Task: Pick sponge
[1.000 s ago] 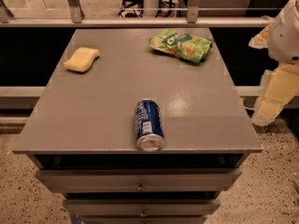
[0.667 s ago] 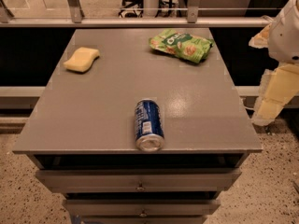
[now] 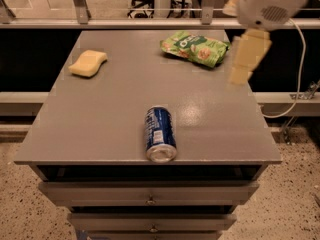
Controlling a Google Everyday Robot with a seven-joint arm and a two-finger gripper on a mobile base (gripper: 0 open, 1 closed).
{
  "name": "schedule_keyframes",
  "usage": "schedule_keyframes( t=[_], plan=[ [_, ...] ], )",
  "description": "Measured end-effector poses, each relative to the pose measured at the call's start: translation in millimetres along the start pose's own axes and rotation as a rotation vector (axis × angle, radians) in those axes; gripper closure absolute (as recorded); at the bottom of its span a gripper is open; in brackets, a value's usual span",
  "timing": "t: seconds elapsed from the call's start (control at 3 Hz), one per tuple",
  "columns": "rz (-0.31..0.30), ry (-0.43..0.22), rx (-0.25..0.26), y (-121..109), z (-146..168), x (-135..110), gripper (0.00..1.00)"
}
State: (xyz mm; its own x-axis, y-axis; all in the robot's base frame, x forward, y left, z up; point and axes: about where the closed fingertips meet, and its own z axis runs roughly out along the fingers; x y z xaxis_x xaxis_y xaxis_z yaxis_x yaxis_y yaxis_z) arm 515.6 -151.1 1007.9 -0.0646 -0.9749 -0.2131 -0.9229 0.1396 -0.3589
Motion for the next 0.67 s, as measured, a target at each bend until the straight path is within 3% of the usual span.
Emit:
schedule_keyframes(
  t=[0.33,0.67],
  plan=[
    [-0.112,-0.061,0.03,-43,18,-56,0.0],
    [-0.186,-0.146,0.049,-68,36,-117,0.0]
  ],
)
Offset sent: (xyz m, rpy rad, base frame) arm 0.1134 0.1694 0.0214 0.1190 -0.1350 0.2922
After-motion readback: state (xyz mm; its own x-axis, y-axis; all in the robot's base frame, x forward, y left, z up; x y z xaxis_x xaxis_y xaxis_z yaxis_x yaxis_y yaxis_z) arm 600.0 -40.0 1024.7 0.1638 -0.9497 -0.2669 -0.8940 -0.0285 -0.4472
